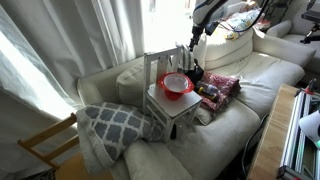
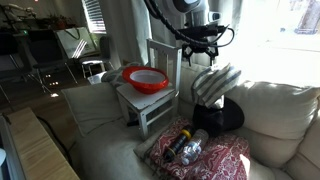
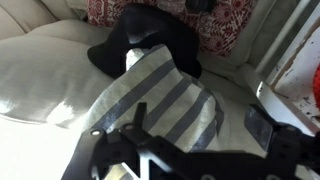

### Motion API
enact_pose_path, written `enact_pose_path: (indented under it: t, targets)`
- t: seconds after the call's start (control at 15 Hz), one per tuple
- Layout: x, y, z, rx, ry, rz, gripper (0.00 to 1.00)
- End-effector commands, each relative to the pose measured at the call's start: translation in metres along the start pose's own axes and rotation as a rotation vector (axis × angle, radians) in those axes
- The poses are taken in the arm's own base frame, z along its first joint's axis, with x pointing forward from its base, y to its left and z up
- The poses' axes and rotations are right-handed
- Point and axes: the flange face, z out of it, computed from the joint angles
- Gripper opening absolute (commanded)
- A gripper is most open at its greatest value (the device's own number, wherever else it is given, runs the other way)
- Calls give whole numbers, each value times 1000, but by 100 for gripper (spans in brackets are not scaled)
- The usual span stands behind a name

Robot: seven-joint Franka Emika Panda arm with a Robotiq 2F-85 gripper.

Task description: Pick up the red hat and turn it upside down on the chair, pick up the striped towel and put it in the red hat

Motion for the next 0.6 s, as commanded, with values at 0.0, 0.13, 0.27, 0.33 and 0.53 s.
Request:
enact_pose_path:
  t: [0.0, 0.13, 0.27, 0.33, 0.53]
  targets:
    - [21, 25, 36, 39, 24, 123, 100]
    - [13, 19, 24, 14, 22, 93, 100]
    - [20, 26, 33, 19, 38, 129, 100]
    - [22, 27, 35, 20, 42, 135, 100]
    - [29, 36, 54, 7, 17, 226, 100]
